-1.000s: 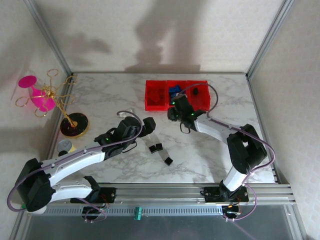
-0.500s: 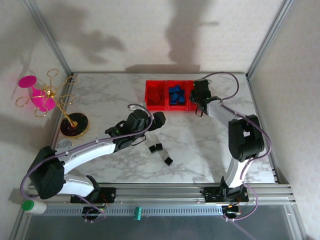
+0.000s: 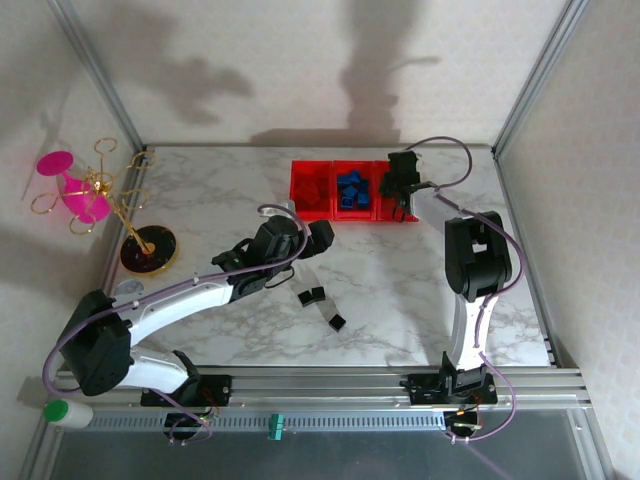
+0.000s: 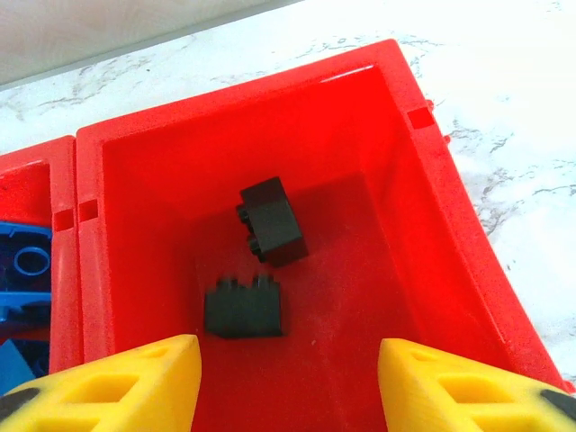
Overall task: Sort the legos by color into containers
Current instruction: Place the lego in the container, then pick up the lego from the bottom-center of the table.
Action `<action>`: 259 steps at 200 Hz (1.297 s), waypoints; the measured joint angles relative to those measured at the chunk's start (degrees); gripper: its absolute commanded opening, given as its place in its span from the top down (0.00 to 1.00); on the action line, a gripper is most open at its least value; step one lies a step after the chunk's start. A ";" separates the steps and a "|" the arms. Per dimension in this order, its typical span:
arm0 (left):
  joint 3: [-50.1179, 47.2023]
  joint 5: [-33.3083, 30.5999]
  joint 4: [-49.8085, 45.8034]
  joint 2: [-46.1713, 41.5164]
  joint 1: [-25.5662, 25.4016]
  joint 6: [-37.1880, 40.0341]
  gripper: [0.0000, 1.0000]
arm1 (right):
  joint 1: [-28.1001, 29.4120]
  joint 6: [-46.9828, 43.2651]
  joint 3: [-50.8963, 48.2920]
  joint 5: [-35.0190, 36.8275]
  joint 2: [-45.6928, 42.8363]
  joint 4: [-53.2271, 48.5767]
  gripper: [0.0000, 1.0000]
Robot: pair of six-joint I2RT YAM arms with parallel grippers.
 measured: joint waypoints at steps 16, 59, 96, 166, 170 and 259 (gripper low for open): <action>0.02 -0.02 -0.17 -0.22 0.00 0.17 0.00 | 0.15 0.04 -1.22 -0.81 -1.70 -0.02 0.43; -0.15 -0.70 -1.49 -3.32 0.00 0.20 0.00 | 3.76 0.48 -7.23 -2.27 -10.86 -0.35 0.40; -2.47 -2.12 -2.32 -7.58 0.00 0.13 0.00 | 9.14 0.90 -12.61 -4.37 -17.29 -1.62 0.37; -10.62 -5.33 -7.61 -15.21 0.00 -2.38 0.00 | 18.47 2.03 -19.32 -8.57 -23.37 -6.71 0.32; -11.04 -5.49 -8.00 -15.78 0.00 -2.60 0.00 | 19.32 2.10 -19.76 -8.68 -23.58 -6.97 0.32; -15.15 -8.55 -15.19 -22.71 0.00 -6.34 0.00 | 36.39 7.65 -28.11 -9.99 -24.50 -9.31 0.27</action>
